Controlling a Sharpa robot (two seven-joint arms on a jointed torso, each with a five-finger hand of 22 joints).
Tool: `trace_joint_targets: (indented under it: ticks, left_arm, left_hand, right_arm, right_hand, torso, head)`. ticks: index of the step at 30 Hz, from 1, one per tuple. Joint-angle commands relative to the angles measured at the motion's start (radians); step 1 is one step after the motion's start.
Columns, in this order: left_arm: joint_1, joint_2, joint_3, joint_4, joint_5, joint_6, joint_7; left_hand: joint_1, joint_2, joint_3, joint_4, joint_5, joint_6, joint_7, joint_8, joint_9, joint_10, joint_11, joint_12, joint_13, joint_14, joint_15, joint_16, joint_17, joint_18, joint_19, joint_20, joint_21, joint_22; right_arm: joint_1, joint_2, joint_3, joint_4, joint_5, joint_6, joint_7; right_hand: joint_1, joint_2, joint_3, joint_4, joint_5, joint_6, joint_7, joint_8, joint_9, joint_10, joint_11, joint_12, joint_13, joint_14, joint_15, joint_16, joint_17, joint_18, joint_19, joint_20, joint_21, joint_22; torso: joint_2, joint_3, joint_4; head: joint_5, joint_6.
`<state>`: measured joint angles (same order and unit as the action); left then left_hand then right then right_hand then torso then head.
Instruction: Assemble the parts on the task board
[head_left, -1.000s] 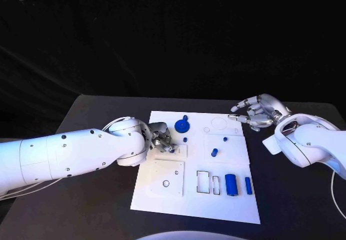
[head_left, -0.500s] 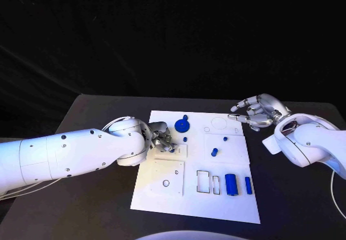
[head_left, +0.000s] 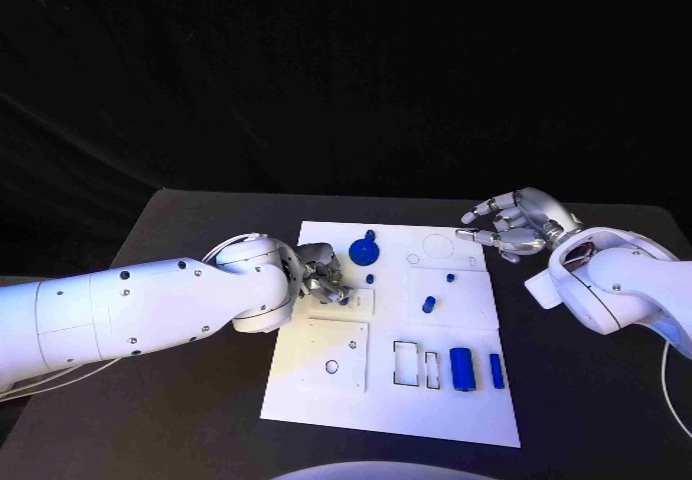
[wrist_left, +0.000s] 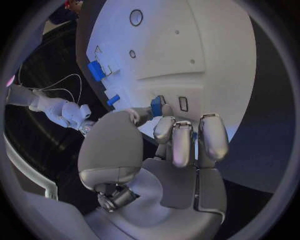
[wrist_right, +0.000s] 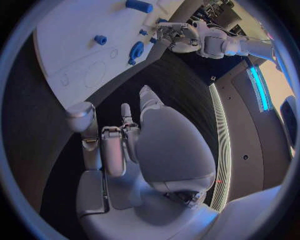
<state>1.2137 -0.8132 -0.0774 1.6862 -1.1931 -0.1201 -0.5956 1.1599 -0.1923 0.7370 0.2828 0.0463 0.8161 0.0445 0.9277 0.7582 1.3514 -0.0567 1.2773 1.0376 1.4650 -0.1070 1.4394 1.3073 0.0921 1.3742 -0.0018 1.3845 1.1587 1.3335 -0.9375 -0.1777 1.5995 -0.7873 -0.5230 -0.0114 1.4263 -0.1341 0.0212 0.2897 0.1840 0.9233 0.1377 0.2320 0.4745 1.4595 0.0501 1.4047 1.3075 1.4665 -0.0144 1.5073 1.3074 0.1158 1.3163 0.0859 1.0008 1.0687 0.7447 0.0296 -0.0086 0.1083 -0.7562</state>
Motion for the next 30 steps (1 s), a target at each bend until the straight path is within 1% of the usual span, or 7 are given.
trace_joint_targets:
  ticks: [1, 8, 15, 22, 27, 30]
  left_arm:
    - [0.0, 0.001, 0.001, 0.002, -0.007, -0.021, 0.006]
    - [0.0, 0.0, 0.002, 0.004, -0.009, -0.023, 0.007]
    - [0.0, 0.001, 0.002, 0.002, -0.008, -0.003, 0.005]
    - [0.0, 0.002, 0.002, -0.002, -0.009, 0.008, 0.003]
    - [0.0, 0.006, 0.002, -0.005, -0.023, 0.012, 0.004]
    - [0.0, 0.007, 0.002, -0.004, -0.034, 0.013, 0.005]
  left_hand:
    - [0.001, 0.009, 0.175, -0.168, 0.004, 0.032, -0.034, 0.006, 0.0, 0.007, -0.002, -0.001, -0.002, 0.053, -0.005, 0.006, 0.057, -0.01, 0.006, 0.002, 0.004, 0.001]
    - [0.001, 0.009, 0.175, -0.168, 0.004, 0.032, -0.034, 0.006, 0.0, 0.007, -0.002, -0.001, -0.002, 0.053, -0.005, 0.006, 0.057, -0.01, 0.006, 0.002, 0.004, 0.001]
    - [-0.002, 0.009, 0.179, -0.169, 0.003, 0.033, -0.034, 0.007, 0.001, 0.008, -0.002, -0.001, -0.002, 0.053, -0.005, 0.007, 0.057, -0.01, 0.008, 0.002, 0.005, 0.004]
    - [-0.003, 0.007, 0.182, -0.171, 0.003, 0.033, -0.034, 0.007, 0.002, 0.007, -0.002, -0.003, -0.005, 0.053, -0.005, 0.007, 0.057, -0.011, 0.008, 0.002, 0.006, 0.006]
    - [-0.004, 0.006, 0.184, -0.173, 0.003, 0.033, -0.034, 0.007, 0.002, 0.007, -0.002, -0.004, -0.006, 0.053, -0.006, 0.006, 0.057, -0.011, 0.008, 0.002, 0.006, 0.006]
    - [-0.004, 0.006, 0.184, -0.173, 0.003, 0.033, -0.034, 0.007, 0.002, 0.007, -0.002, -0.004, -0.006, 0.053, -0.006, 0.006, 0.057, -0.011, 0.008, 0.002, 0.006, 0.006]
  right_arm:
    - [-0.001, 0.0, 0.0, 0.0, -0.007, 0.009, 0.005]
    - [-0.001, -0.001, 0.0, 0.0, -0.007, 0.009, 0.006]
    - [-0.001, 0.0, 0.0, -0.001, -0.005, 0.01, 0.007]
    - [-0.003, 0.001, 0.0, -0.005, 0.0, 0.017, 0.012]
    - [-0.004, 0.003, 0.0, -0.007, 0.005, 0.017, 0.016]
    - [-0.005, 0.004, 0.0, -0.007, 0.006, 0.017, 0.017]
  right_hand:
    - [-0.002, 0.003, 0.006, 0.0, 0.0, -0.002, -0.005, 0.003, 0.001, -0.006, -0.001, -0.003, 0.1, 0.067, -0.008, -0.006, 0.098, 0.013, 0.0, -0.004, -0.006, -0.001]
    - [-0.002, 0.003, 0.006, 0.0, 0.0, -0.002, -0.005, 0.003, 0.001, -0.006, -0.001, -0.003, 0.1, 0.067, -0.008, -0.006, 0.098, 0.013, 0.0, -0.004, -0.006, -0.001]
    - [-0.002, 0.003, 0.006, 0.0, 0.0, -0.002, -0.005, 0.003, 0.001, -0.006, -0.001, -0.003, 0.1, 0.067, -0.008, -0.006, 0.098, 0.013, 0.0, -0.004, -0.006, -0.001]
    - [-0.002, 0.003, 0.006, 0.0, 0.0, -0.002, -0.005, 0.003, 0.001, -0.006, -0.001, -0.003, 0.1, 0.067, -0.008, -0.006, 0.098, 0.013, 0.0, -0.004, -0.006, -0.001]
    - [-0.002, 0.003, 0.006, 0.0, 0.0, -0.002, -0.005, 0.003, 0.001, -0.006, -0.001, -0.003, 0.1, 0.067, -0.008, -0.006, 0.098, 0.013, 0.0, -0.004, -0.006, -0.001]
    - [-0.002, 0.003, 0.006, 0.0, 0.0, -0.002, -0.005, 0.003, 0.001, -0.006, -0.001, -0.003, 0.1, 0.067, -0.008, -0.006, 0.098, 0.013, 0.0, -0.004, -0.006, -0.001]
  torso:
    - [0.0, 0.0004, 0.0001]
    - [0.0, 0.0008, 0.0]
    - [0.0, 0.0014, 0.0005]
    - [0.0, 0.0007, 0.0005]
    - [0.001, 0.0003, -0.0007]
    - [0.0, 0.0005, 0.0004]
  head:
    - [0.0, 0.001]
    - [0.0, -0.002]
    - [0.0, -0.004]
    - [0.001, -0.003]
    - [0.001, -0.003]
    - [0.001, -0.004]
